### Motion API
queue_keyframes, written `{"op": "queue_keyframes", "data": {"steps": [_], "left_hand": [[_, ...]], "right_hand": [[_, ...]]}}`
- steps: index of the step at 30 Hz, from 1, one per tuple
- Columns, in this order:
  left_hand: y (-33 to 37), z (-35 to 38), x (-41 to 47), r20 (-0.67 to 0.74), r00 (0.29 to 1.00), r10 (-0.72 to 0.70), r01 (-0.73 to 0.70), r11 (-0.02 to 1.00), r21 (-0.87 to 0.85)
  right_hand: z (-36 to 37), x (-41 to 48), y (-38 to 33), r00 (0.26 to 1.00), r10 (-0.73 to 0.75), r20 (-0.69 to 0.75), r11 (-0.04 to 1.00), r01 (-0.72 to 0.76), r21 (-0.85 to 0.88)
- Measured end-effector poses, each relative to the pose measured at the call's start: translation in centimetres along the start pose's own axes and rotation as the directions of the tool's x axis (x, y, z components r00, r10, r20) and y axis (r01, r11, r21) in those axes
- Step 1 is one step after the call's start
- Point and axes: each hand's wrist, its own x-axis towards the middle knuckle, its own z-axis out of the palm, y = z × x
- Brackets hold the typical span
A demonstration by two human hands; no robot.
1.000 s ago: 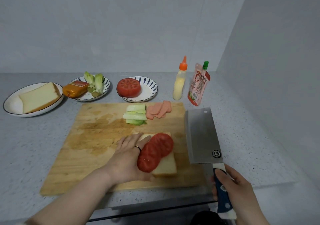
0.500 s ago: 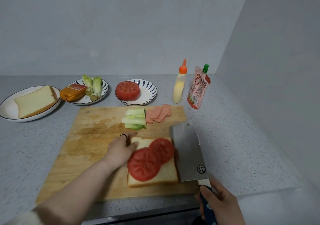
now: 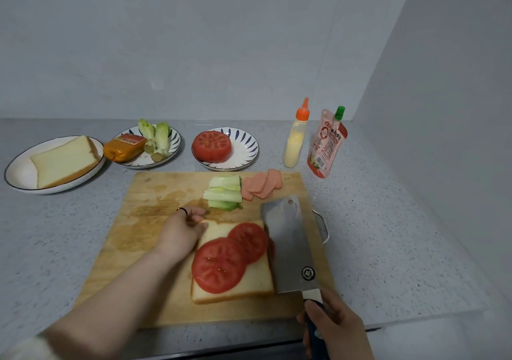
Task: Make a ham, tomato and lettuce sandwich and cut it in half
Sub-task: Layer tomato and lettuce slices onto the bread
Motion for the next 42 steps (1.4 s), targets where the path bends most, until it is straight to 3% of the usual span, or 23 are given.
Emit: {"op": "queue_keyframes", "data": {"steps": [10,13,15,18,22,26,33,37,42], "left_hand": [[0.3,-0.8,2.1,-0.003,0.993,0.115,-0.111,0.967,0.231],[1.1,-0.9,3.2,-0.001,0.972,0.237,-0.218,0.896,0.386],[1.6,-0.9,3.9,0.03,0.943,0.33,-0.306,0.831,0.465],[2.3,-0.9,5.3,0.117,0.907,0.404,-0.397,0.727,0.561],[2.9,-0.7,7.1,0.184,0.911,0.369,-0.396,0.657,0.641],[3.1,-0.7,8.5,0.232,0.927,0.296,-0.371,0.624,0.688],[2.7,-0.6,9.9,0.265,0.917,0.297,-0.397,0.613,0.683],[2.7,-0.5,10.8,0.257,0.897,0.36,-0.426,0.552,0.717],[2.1,-0.6,11.7,0.258,0.888,0.381,-0.446,0.576,0.685]], "right_hand": [[0.4,1.5,-0.8,0.979,-0.091,-0.18,0.995,0.096,0.018],[0.9,2.2,-0.5,0.973,-0.075,-0.219,0.997,0.074,-0.013],[1.1,2.9,-0.5,0.964,-0.098,-0.247,0.99,0.069,-0.125],[1.0,3.9,-1.4,0.97,-0.149,-0.193,0.893,0.048,-0.447],[1.2,4.9,-2.4,0.983,-0.157,-0.096,0.673,0.036,-0.738],[1.6,5.5,-3.0,0.99,-0.139,-0.031,0.547,0.051,-0.835],[0.7,5.7,-4.3,0.996,-0.091,0.0,0.489,0.045,-0.871],[0.5,6.0,-5.9,0.951,-0.266,-0.158,0.462,-0.018,-0.886],[2.9,7.4,-7.2,0.876,-0.458,-0.151,0.499,0.113,-0.859]]}}
